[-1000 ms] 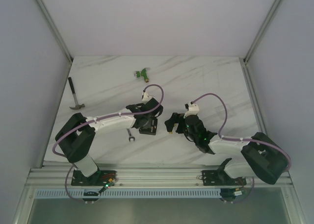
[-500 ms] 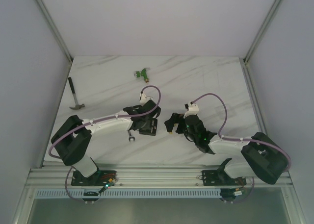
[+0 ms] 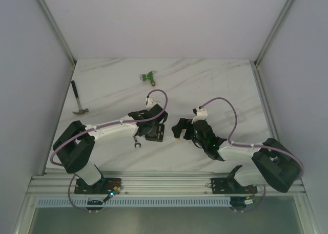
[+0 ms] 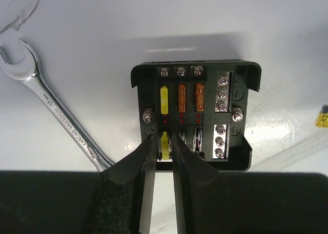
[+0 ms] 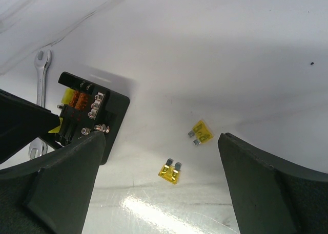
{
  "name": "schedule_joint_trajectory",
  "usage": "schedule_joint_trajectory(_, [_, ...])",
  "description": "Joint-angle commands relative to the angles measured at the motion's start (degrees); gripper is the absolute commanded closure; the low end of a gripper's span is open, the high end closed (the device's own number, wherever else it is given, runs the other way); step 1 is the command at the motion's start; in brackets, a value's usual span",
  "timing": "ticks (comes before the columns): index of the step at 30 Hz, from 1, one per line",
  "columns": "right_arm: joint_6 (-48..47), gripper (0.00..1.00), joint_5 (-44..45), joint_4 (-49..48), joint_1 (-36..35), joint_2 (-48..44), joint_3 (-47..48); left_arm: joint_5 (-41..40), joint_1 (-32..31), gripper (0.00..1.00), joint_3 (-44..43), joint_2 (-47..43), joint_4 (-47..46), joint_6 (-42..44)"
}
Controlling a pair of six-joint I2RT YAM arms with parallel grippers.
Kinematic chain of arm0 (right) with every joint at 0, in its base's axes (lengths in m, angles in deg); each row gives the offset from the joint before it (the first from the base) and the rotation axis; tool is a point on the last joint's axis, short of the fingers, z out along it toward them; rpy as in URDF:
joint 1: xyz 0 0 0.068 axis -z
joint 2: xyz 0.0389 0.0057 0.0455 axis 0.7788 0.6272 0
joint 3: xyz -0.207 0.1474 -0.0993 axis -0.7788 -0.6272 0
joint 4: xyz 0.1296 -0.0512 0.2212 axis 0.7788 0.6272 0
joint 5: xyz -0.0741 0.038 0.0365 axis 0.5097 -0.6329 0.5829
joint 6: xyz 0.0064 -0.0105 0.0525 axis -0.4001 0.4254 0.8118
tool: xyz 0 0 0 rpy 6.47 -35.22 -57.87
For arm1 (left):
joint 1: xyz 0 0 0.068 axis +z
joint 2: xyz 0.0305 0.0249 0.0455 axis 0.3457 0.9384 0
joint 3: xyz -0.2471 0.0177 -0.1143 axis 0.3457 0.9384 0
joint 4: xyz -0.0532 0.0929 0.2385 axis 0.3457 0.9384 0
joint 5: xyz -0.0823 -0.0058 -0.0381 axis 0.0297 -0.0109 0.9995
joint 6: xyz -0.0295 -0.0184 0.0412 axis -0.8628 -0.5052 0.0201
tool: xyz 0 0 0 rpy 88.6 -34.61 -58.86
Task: Snap on the fuse box
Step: Install the fuse at the fuse box base.
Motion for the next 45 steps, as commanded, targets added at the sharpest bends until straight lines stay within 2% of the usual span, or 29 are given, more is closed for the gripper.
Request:
schedule_joint_trajectory(1, [-0.4, 0.00, 0.3, -1.7, -0.2, 0.5, 1.3, 0.9, -0.2, 0.72, -0.3, -2.3, 1.1, -0.8])
schedule_joint_trajectory(12, [-0.4, 0.00, 0.3, -1.5, -0.2, 0.2, 1.2, 2.6, -0.2, 0.72, 0.5, -2.4, 2.3, -2.3])
schedule_joint_trajectory(24, [-0.5, 0.00, 0.2, -1.5, -0.2, 0.4, 1.3, 2.1, -0.2, 0.82, 0.5, -0.5, 3.8, -2.7])
schedule_joint_trajectory(29, [-0.5, 0.00, 0.2, -1.6, -0.3, 0.6, 1.4, 0.9, -0.1, 0.82, 0.0, -0.6, 4.7, -2.8])
schedule_joint_trajectory(36, [-0.5, 0.00, 0.1, -1.5, -0.2, 0.6, 1.4, 0.6, -0.1, 0.77, -1.2, 0.2, 4.8, -2.2])
schedule_joint_trajectory(42, [-0.5, 0.00, 0.2, -1.5, -0.2, 0.8, 1.5, 0.5, -0.2, 0.78, -1.9, 1.8, 4.7, -1.9])
schedule_joint_trajectory(45, [-0.6, 0.00, 0.1, -1.5, -0.2, 0.8, 1.5, 0.7, 0.0, 0.81, -2.3, 2.7, 4.7, -1.7])
